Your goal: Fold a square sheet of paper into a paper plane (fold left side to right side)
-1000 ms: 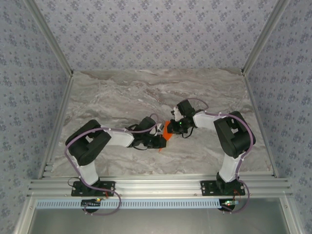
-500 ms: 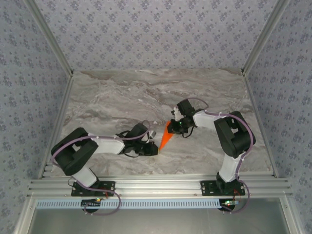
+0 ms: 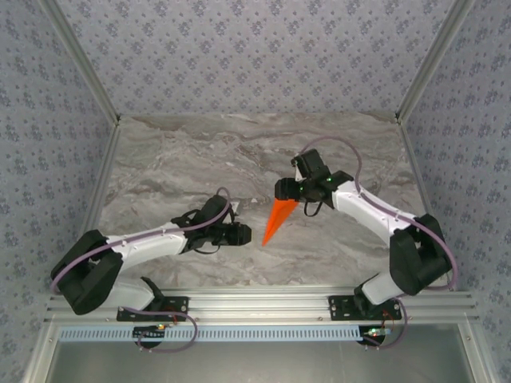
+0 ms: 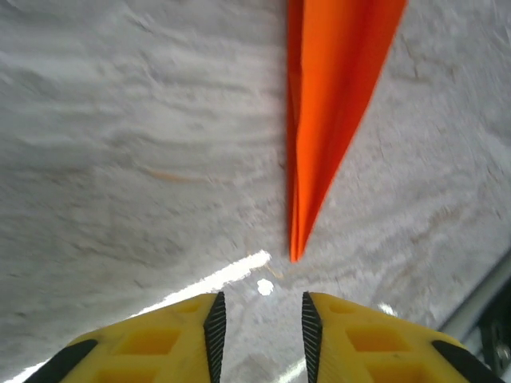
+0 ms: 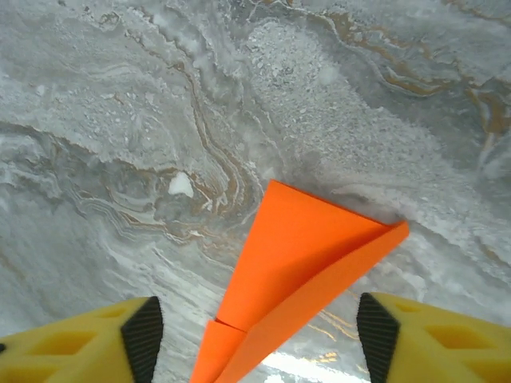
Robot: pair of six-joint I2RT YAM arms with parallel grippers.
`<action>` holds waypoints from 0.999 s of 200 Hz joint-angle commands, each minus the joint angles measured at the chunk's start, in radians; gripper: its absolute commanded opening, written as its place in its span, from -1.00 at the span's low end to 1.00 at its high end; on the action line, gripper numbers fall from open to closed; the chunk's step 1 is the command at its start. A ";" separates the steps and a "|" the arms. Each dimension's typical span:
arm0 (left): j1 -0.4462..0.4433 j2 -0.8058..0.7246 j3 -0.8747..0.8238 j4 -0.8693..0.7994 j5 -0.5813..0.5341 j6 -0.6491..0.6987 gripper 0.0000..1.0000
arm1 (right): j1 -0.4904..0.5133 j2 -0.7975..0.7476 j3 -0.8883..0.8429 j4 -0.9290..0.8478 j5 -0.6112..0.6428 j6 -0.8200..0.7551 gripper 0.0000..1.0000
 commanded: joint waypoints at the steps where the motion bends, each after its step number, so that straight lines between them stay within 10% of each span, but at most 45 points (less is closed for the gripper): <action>1: 0.004 -0.026 0.050 -0.068 -0.174 0.028 -0.29 | 0.095 -0.006 -0.053 -0.059 0.212 0.216 0.61; 64: 0.002 -0.055 0.031 -0.068 -0.225 0.032 -0.24 | 0.223 0.151 -0.001 -0.115 0.361 0.441 0.55; 200: 0.003 -0.128 0.001 -0.109 -0.277 0.040 -0.20 | 0.264 -0.074 -0.062 -0.014 0.239 0.278 -1.00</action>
